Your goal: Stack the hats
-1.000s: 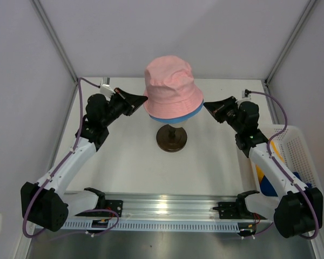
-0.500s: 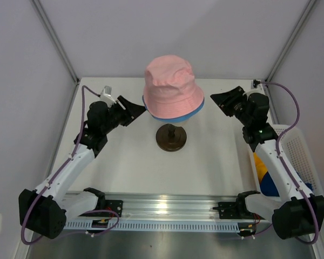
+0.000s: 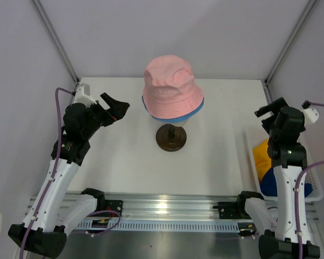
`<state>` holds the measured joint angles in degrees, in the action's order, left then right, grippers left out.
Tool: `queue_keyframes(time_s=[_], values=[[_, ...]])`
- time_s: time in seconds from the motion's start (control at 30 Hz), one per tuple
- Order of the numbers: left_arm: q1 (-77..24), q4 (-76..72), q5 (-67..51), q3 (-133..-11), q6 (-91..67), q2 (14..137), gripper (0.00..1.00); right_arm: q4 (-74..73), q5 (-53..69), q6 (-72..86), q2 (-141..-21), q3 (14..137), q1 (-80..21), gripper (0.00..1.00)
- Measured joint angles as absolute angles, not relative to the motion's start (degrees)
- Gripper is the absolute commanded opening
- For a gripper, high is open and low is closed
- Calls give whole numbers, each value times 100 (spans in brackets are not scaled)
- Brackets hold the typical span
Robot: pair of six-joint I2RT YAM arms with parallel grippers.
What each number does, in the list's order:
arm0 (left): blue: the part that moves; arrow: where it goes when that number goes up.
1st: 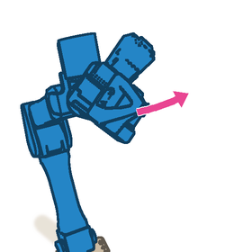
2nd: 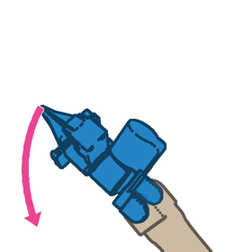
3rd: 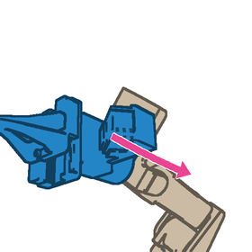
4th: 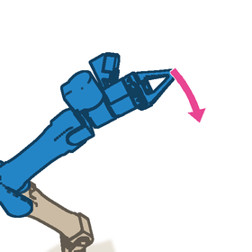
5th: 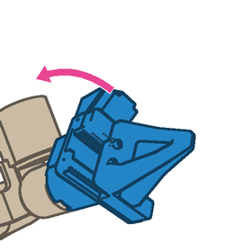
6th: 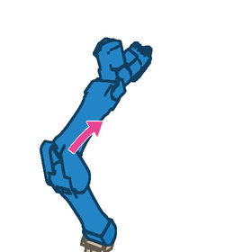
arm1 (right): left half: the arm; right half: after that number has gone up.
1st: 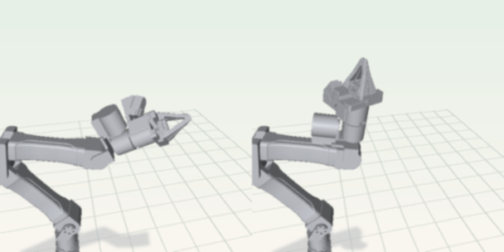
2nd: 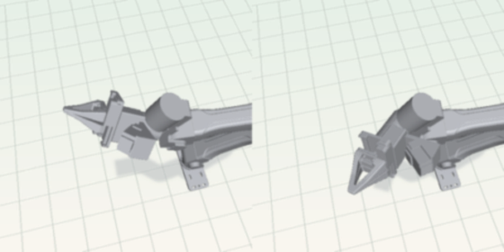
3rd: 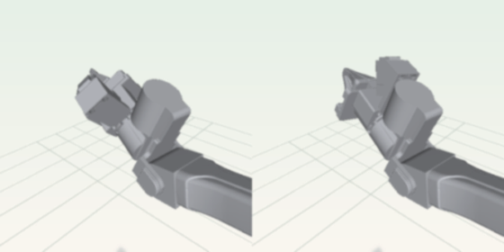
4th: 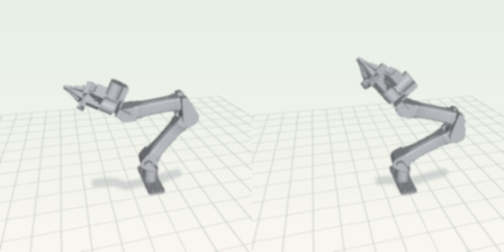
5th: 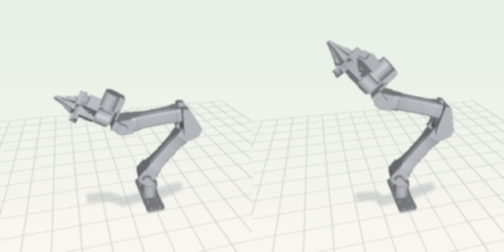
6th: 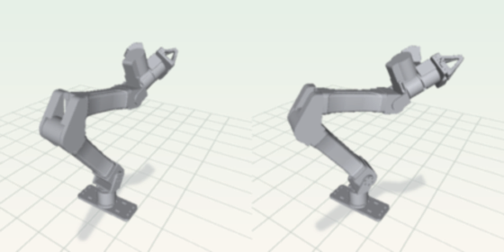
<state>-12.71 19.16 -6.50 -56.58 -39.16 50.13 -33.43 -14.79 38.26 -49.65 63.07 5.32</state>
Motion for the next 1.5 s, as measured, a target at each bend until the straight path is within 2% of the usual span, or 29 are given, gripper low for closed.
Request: queue_keyframes(time_s=[0.3, 0.47, 0.63, 0.77, 0.87, 1.0, 1.13, 1.3, 1.5], values=[[-1267, 2624, -913, -5909, -3299, 4917, 99, -5642, -2908, 4379, -4390, 6055, 1719, 99], [-1267, 2762, -915, -5900, -3218, 4687, 99, -6508, -3376, 4731, -4051, 6108, 1826, 99], [-1293, 2749, -812, -5817, -3190, 4327, 100, -7168, -3653, 5085, -4250, 6366, 1828, 100], [-1424, 2764, -720, -5671, -3186, 4119, 100, -6731, -3369, 4915, -4219, 5575, 1835, 99], [-1494, 2729, -735, -5671, -3144, 4193, 99, -5913, -2783, 4442, -4016, 4943, 1839, 97], [-1503, 2733, -819, -5675, -3092, 4469, 99, -4716, -2268, 3857, -3955, 4711, 1839, 95], [-1505, 2766, -1083, -5763, -3092, 4818, 99, -3645, -2327, 3424, -4727, 4757, 1839, 97], [-1505, 2838, -1210, -5931, -3030, 5002, 100, -3164, -2344, 3100, -6134, 4762, 1857, 98], [-1503, 3107, -945, -5940, -2786, 4952, 99, -2862, -2012, 3015, -6357, 4508, 2010, 91]])
